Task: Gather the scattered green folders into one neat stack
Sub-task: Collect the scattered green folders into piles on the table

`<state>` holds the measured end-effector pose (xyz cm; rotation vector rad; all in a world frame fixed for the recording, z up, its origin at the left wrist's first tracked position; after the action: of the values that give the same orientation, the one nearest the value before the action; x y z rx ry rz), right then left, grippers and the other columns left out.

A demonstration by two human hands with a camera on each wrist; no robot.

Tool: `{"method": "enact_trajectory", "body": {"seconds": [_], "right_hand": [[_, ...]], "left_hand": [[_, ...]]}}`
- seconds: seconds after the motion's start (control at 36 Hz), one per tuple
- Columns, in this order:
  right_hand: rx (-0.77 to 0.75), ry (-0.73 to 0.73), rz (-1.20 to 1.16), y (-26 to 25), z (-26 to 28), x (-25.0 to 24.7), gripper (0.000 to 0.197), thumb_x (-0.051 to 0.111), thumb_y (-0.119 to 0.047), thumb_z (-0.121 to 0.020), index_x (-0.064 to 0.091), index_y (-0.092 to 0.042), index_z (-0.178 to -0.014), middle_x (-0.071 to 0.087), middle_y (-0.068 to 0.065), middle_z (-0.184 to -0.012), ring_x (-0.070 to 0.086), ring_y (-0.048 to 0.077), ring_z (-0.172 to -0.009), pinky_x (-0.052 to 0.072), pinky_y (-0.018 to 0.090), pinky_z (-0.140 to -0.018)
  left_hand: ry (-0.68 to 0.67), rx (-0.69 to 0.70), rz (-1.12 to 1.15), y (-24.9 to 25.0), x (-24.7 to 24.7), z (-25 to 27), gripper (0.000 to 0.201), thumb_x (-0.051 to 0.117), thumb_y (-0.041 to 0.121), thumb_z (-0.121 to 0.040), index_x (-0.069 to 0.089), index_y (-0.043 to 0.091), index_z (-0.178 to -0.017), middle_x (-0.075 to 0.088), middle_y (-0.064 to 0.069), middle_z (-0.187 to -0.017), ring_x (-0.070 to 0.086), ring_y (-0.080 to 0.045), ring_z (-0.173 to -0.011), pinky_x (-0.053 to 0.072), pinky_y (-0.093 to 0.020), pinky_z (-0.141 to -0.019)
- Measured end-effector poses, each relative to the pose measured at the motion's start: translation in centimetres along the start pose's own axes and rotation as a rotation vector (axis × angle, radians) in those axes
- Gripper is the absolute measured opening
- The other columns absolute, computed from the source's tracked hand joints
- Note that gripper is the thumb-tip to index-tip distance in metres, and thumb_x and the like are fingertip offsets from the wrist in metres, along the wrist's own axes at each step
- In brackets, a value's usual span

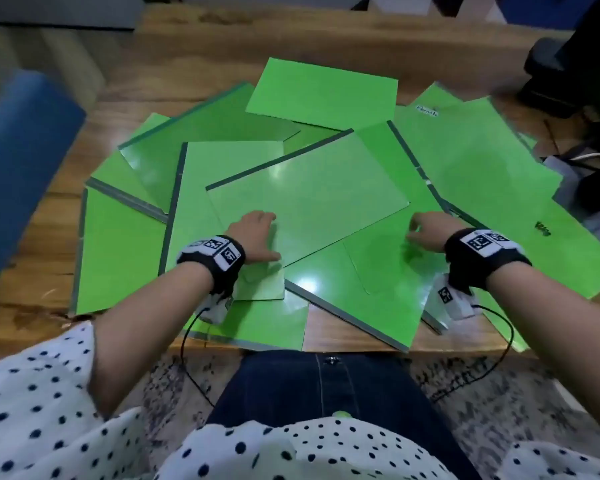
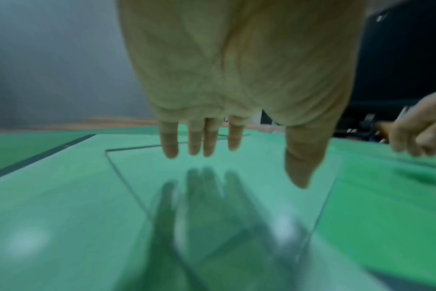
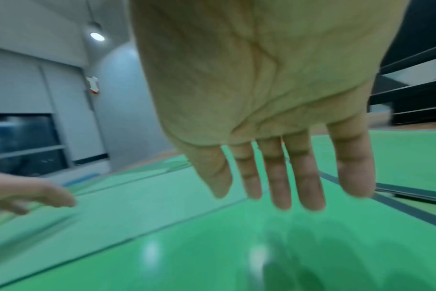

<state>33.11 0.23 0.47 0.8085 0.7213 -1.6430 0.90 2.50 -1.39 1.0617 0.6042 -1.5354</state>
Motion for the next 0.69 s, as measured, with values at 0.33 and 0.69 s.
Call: {"method": "enact_trajectory", "body": {"seconds": [0.33,0.69], "right_hand": [[0.44,0.054,-0.06,6.1,-2.7,3.2,0.107,0.076,-0.057,-0.065,0.024,-0.009,-0.146,0.037,0.023,-0.144,0.044,0.038,-0.128,0.046,0.05,-0.099],[0.561,0.09,-0.316,5.6,-0.6,3.6,0.111,0.084,-0.044,-0.062,0.02,-0.006,-0.144,0.024,0.024,-0.144,0.052,0.042,-0.115,0.051,0.046,-0.087]], "left_hand": [[-0.029,0.024,-0.187,5.6,3.0,2.6,0.043,0.049,0.042,-0.087,0.052,0.016,-0.121,0.063,-0.006,-0.106,0.063,-0.025,-0.094,0.051,-0.031,-0.076],[0.08,-0.582,0.232,-1.5,0.5,-2.9,0.098,0.085,0.047,-0.058,0.032,0.01,-0.131,0.046,-0.015,-0.129,0.047,-0.034,-0.119,0.044,-0.048,-0.095]]}}
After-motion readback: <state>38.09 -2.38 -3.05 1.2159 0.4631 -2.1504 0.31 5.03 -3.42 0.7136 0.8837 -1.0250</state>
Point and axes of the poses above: each hand's wrist, its own z-axis away from the middle knuckle, its own x-axis out of the palm, y = z × x, the point moved 3 cm from there along -z, towards the middle knuckle
